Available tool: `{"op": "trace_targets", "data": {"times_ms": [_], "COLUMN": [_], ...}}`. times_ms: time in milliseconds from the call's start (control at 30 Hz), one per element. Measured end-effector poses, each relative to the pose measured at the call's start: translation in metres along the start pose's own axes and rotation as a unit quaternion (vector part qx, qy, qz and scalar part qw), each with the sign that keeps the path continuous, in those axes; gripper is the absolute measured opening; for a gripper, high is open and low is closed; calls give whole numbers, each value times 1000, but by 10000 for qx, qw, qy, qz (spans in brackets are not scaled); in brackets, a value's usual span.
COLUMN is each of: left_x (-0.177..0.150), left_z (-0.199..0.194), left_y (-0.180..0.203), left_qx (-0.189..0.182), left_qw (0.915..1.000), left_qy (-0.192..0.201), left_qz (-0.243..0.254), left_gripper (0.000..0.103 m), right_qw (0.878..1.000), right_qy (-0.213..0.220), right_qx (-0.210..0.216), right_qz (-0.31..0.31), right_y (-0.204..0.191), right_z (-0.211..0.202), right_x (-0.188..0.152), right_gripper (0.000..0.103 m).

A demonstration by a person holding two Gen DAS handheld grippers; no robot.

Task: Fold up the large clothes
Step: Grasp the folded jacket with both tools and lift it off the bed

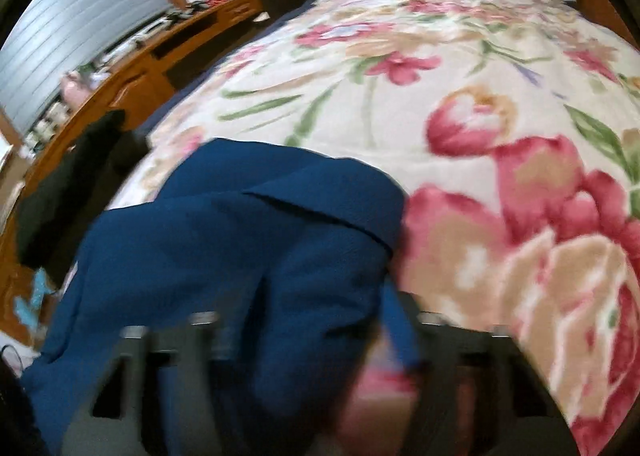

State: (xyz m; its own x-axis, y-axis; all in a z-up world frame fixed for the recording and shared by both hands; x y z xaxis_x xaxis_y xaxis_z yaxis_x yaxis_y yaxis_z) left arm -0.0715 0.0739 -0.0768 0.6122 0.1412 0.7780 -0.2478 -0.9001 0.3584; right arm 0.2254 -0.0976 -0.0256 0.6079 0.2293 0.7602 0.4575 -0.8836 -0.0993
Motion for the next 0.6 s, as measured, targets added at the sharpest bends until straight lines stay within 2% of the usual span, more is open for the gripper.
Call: {"op": "trace_targets", "data": {"times_ms": [67, 133, 300, 400, 600], "left_x": [8, 13, 27, 39, 66], "left_z": [-4, -9, -21, -38, -64], "left_y": [-3, -5, -15, -22, -54], "left_qx": [46, 53, 104, 172, 409], "left_qw": [9999, 9997, 9988, 9971, 9938], "left_qy": [130, 231, 451, 710, 975], "left_qz": [41, 48, 135, 217, 353], "left_gripper": [8, 7, 6, 6, 5], "right_qw": [9991, 9985, 9948, 9917, 9858], "right_qy": [186, 326, 709, 883, 997], "right_qx": [-190, -290, -482, -586, -758], "right_qz": [-315, -333, -545, -732, -1123], "right_y": [-10, -13, -28, -45, -84], "right_z": [-9, -19, -46, -59, -68], "right_x": [3, 8, 18, 23, 32], "right_gripper": [15, 12, 10, 10, 10]}}
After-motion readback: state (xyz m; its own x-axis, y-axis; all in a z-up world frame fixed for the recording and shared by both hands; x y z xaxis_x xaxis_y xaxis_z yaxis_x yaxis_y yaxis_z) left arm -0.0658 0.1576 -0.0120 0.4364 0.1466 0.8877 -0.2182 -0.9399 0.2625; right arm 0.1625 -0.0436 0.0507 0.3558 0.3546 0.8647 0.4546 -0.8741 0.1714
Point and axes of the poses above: each gripper's, at about its wrist camera, not at the fingertips, and z roughly the way its jaws point, y to its right, x to its top, the point moved 7 cm from there along z, roughly the way its jaws point, and after that the axes turned 8 degrees about -x, right-handed, at the moved point
